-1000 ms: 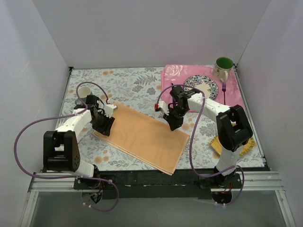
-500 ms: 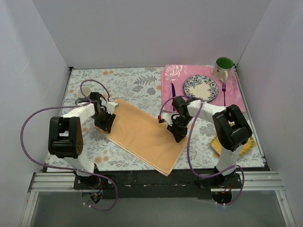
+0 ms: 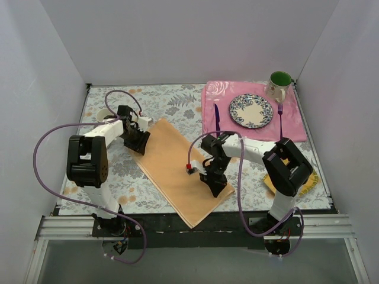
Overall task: Fold the napkin into a case and place the utensils inside
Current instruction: Rotate the rectangle-folded napkin at the center of the board.
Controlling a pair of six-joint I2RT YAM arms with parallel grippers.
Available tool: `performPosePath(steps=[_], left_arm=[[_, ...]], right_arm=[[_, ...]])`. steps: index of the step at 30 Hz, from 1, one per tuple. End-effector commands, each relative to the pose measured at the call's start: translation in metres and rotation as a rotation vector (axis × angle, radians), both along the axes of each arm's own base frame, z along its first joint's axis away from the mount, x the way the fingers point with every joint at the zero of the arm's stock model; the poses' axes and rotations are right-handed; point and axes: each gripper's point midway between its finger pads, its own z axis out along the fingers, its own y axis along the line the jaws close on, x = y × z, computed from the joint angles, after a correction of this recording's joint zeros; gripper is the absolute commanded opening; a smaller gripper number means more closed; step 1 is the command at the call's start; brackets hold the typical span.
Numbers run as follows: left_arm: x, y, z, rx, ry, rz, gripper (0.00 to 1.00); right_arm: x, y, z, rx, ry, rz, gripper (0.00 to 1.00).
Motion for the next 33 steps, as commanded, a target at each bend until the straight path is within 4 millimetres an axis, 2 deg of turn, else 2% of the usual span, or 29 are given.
performPosePath(steps=[1,3,7,11,15,19,23,28,30,31,32,33], left_arm=[[0.008,-0.015,0.034,-0.083,-0.064,0.012,0.44],[0.000,-0.016,0.035,-0.089,-0.043,0.020,0.44],[-0.015,-0.014,0.031,-0.084,-0.016,0.029,0.44],[-0.026,-0.008,0.020,-0.056,0.004,0.047,0.44],[-0.025,-0.008,0.009,-0.050,0.023,0.059,0.43],[-0.012,-0.009,0.002,-0.048,0.027,0.051,0.43],[0.005,-0.011,-0.007,-0.034,0.027,0.035,0.42],[0.027,-0.025,-0.020,-0.024,0.033,0.009,0.42],[0.044,-0.031,-0.019,-0.032,0.015,0.017,0.42],[0.046,-0.032,-0.027,-0.035,0.039,0.024,0.42],[0.059,-0.034,-0.024,-0.035,0.025,0.040,0.42],[0.063,-0.034,-0.025,-0.038,0.032,0.060,0.41]], right_arm=[[0.041,0.027,0.038,0.134,-0.041,-0.089,0.11],[0.060,0.035,0.038,0.150,-0.083,-0.120,0.12],[0.089,0.030,0.020,0.084,-0.165,-0.156,0.11],[0.100,0.021,-0.007,0.006,-0.175,-0.176,0.11],[0.088,0.016,-0.017,-0.012,-0.133,-0.181,0.11],[0.058,0.006,-0.026,-0.036,-0.036,-0.186,0.11],[0.034,0.006,-0.031,-0.047,0.015,-0.157,0.11],[0.006,0.030,-0.026,-0.015,0.063,-0.108,0.12],[0.006,0.048,-0.018,0.027,0.067,-0.112,0.12],[0.010,0.054,-0.016,0.039,0.069,-0.122,0.13],[0.012,0.058,-0.012,0.042,0.074,-0.128,0.13],[0.022,0.068,-0.003,0.066,0.054,-0.131,0.14]])
